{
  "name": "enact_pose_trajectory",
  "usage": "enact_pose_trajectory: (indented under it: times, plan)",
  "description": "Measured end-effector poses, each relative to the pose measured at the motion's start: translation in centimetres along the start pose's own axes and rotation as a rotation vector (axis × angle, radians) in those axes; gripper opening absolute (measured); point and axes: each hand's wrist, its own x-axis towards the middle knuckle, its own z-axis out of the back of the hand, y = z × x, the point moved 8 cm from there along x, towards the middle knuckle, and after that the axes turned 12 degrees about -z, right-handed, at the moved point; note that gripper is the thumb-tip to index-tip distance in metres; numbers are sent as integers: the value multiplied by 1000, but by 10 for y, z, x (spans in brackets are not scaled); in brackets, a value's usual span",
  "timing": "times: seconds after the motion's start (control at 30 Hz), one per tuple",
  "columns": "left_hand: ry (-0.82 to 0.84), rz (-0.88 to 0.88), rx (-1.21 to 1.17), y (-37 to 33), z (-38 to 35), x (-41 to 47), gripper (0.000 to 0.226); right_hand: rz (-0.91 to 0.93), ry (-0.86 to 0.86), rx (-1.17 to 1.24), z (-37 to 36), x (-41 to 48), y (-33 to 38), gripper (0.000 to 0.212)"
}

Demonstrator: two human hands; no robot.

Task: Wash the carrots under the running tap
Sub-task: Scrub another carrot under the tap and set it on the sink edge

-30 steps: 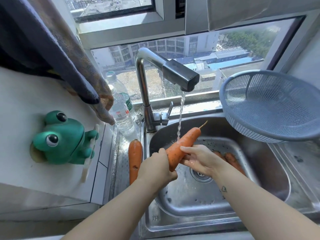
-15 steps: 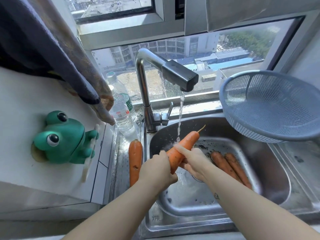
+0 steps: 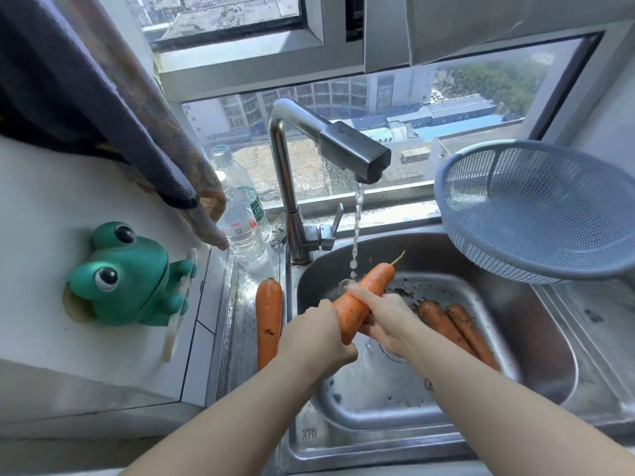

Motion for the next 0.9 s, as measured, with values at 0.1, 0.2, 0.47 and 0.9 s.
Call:
enact_pose_trajectory:
  times: [0.1, 0.2, 0.47, 0.9]
  plan:
    - [8, -2, 12, 0, -1, 0, 41, -27, -19, 8, 2, 4, -2, 41]
    - [10, 47, -111, 13, -1, 0, 39, -41, 233, 29, -5, -2, 2, 28]
    - [-18, 23, -58, 2, 1, 0, 40, 27, -12, 18, -2, -1, 5, 23]
    - [99, 83, -469, 9, -7, -13, 33, 196, -129, 145, 10, 11, 16, 43]
